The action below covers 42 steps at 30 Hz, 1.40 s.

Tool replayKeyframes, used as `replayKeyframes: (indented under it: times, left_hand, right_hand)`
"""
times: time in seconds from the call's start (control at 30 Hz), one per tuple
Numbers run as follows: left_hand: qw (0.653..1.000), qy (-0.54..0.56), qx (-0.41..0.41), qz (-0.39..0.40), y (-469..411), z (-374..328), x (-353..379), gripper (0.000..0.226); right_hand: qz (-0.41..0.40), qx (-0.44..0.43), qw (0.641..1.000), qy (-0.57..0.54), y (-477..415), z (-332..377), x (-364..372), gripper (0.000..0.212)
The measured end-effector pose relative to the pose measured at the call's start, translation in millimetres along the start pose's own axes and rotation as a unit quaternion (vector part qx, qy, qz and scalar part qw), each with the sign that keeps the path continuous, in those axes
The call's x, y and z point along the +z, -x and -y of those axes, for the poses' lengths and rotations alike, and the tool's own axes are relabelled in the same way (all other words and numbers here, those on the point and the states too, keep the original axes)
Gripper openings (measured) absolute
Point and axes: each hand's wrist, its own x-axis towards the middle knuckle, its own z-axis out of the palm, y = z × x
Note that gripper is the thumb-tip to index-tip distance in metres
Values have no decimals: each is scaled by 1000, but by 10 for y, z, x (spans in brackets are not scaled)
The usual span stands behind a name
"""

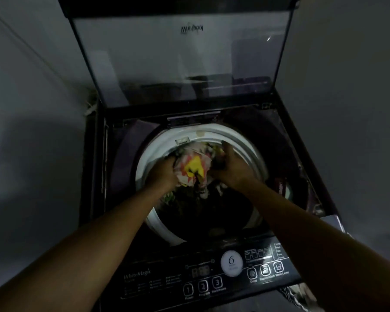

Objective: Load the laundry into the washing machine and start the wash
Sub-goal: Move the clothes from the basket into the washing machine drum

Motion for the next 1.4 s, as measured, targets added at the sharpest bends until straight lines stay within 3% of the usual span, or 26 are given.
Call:
replayKeyframes:
  times: [0.1,0.23,0.37,0.47,0.7,0.8,1.0,1.13,1.4]
  left_hand:
    - [998,-50,30,-16,-138,30,118,35]
    - [996,-51,29,-62,-268,100,284,17]
    - [996,-48,37,61,-304,168,399,46]
    - [991,-40,15,123,-256,197,361,64]
    - [994,24,27,104,29,-173,-39,67]
    - [993,35,71,84,165,-473,-242,53]
    - [990,53,124,40,537,-1202,-496,54]
    - [984,46,173,27,818,-1787,-432,50]
    - [961,62,263,55,1406,-3115,338,46]
  right_hand:
    - [43,-15,999,11,-202,-26,161,94]
    - [156,34,986,53,-247,-162,327,67]
    - [209,21,966,150,-178,-310,376,68]
    - [225,16,962,157,-63,-317,293,71]
    - [169,-18,965,200,242,-15,-207,51]
    - [143,-37,965,218,428,145,-567,49]
    - [21,-68,980,188,897,141,-1324,49]
    - [-37,-56,983,171,1280,-90,-1829,36]
    - [-77,19,984,161,2025,-1253,-2651,50]
